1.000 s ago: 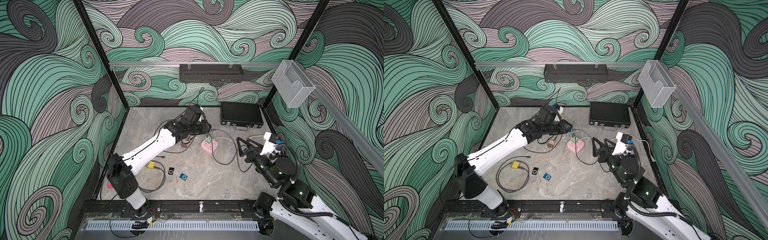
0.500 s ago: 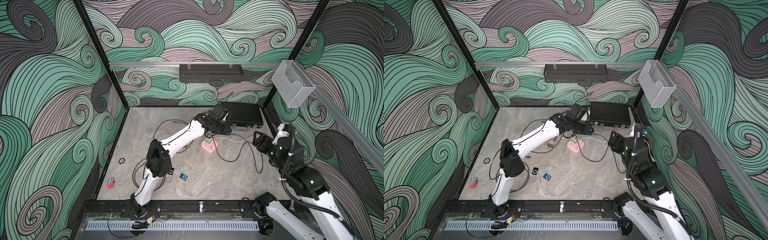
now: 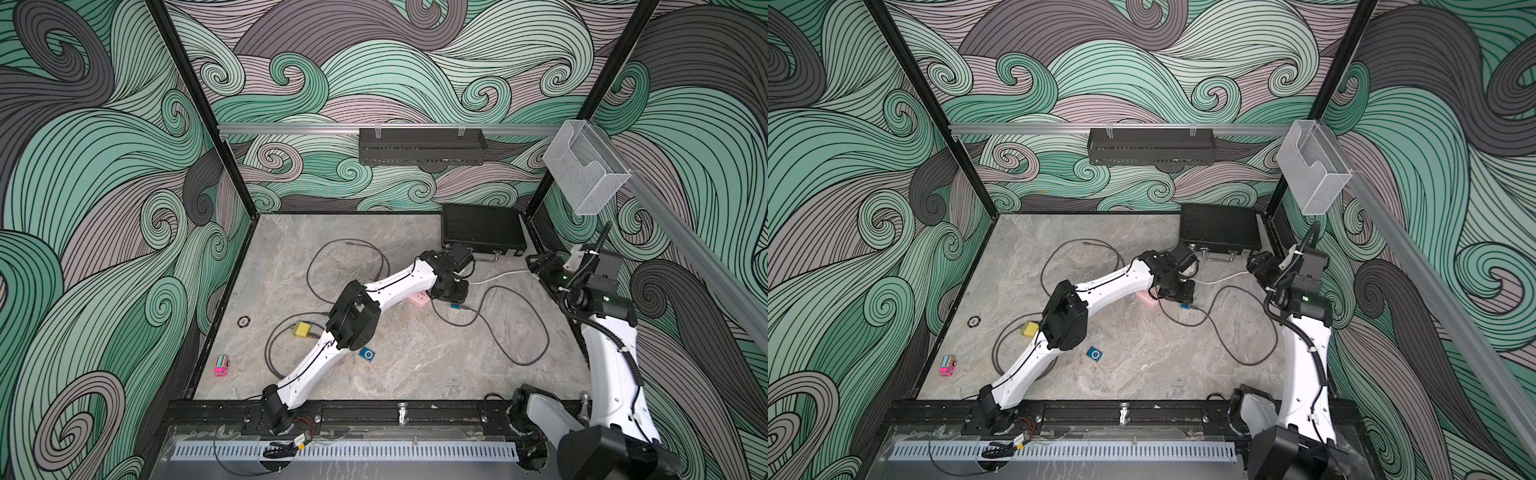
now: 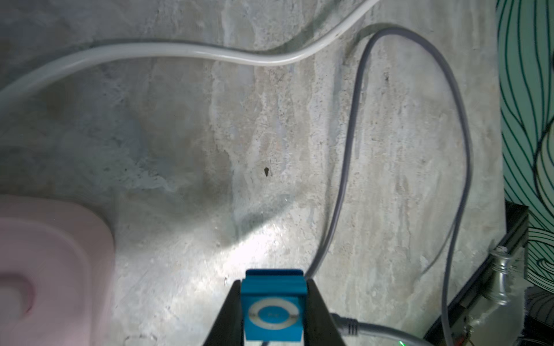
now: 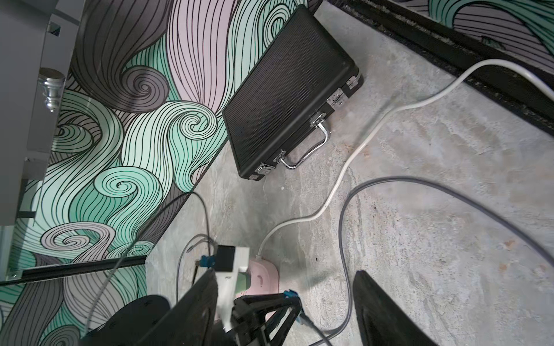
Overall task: Charge mp3
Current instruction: Place the MP3 player at the center of the board, then pick up the plug from the center of the board.
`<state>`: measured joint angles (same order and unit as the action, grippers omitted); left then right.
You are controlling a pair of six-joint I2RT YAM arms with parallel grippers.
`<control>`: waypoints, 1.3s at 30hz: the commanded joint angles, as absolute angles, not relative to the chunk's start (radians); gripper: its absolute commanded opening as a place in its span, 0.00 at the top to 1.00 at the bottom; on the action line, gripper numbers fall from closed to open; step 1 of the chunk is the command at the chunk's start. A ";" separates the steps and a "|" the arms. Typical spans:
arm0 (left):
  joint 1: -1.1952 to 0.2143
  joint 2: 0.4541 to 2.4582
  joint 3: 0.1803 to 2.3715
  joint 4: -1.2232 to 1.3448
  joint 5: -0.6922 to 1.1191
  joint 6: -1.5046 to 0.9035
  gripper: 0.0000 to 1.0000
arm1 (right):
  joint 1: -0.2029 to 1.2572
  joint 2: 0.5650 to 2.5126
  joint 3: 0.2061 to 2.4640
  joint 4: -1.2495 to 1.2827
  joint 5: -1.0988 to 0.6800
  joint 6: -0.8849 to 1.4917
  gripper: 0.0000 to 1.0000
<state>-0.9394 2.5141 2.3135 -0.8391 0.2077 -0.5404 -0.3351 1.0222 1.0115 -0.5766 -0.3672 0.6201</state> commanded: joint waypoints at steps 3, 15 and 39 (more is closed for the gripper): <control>-0.960 2.608 2.435 -0.847 0.147 -0.525 0.72 | -0.337 1.055 0.995 -0.539 -0.464 0.584 0.29; -0.960 2.630 2.567 -0.803 0.168 -0.478 0.46 | -0.326 1.084 1.007 -0.566 -0.465 0.522 0.30; -0.556 1.711 1.312 -0.679 -0.069 -0.504 0.43 | 0.262 1.339 1.345 -0.630 -0.140 0.496 0.33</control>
<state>-0.5629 1.6783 1.3483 -0.7483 -0.1051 -0.5022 0.2077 1.3041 1.3010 -0.5961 -0.2008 0.5152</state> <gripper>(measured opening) 0.568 0.670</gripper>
